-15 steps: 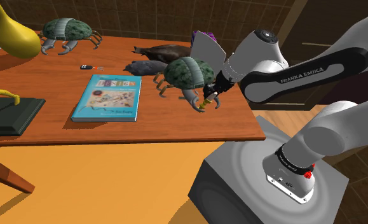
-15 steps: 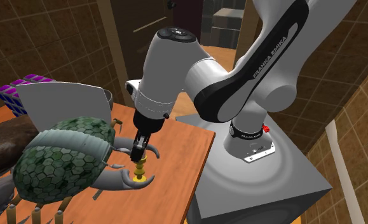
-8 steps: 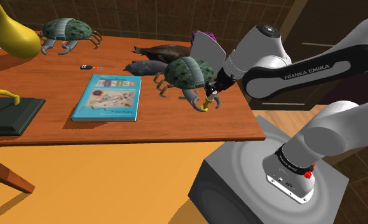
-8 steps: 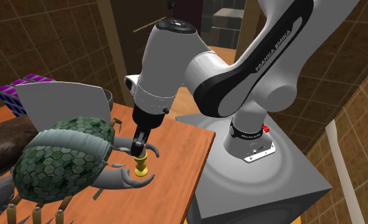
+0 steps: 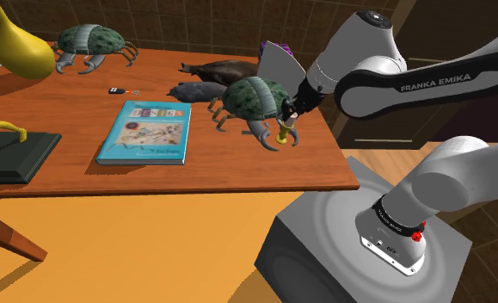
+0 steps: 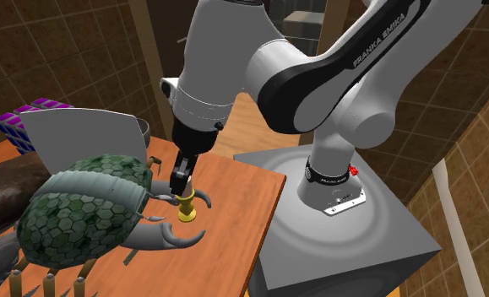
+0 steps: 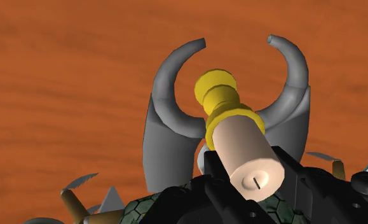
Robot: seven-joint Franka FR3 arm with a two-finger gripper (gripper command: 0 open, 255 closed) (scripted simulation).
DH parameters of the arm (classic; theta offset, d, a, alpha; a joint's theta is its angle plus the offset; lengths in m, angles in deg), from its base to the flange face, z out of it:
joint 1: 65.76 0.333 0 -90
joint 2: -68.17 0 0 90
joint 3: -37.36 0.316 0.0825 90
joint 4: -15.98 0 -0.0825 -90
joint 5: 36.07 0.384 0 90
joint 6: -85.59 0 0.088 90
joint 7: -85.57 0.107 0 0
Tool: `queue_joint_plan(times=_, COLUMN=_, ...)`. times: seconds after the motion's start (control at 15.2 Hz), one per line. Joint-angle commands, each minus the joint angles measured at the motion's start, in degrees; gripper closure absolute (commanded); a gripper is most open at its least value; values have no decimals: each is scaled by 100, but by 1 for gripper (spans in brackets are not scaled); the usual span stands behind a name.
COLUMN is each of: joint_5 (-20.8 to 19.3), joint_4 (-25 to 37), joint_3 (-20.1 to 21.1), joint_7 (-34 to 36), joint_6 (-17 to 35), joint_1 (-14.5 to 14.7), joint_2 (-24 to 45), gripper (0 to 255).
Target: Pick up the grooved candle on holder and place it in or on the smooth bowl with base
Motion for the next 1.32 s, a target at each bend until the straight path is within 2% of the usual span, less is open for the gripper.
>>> queue_joint_plan(times=0.0, joint_5=0, joint_4=91, joint_3=-34, joint_7=-18, joint_6=-189, joint_1=12, joint_2=-94, gripper=255)
queue_joint_plan(times=1.25, joint_5=-86, joint_4=1249, joint_3=-320, joint_7=-167, joint_6=-1862, joint_1=2, joint_2=-615, gripper=255)
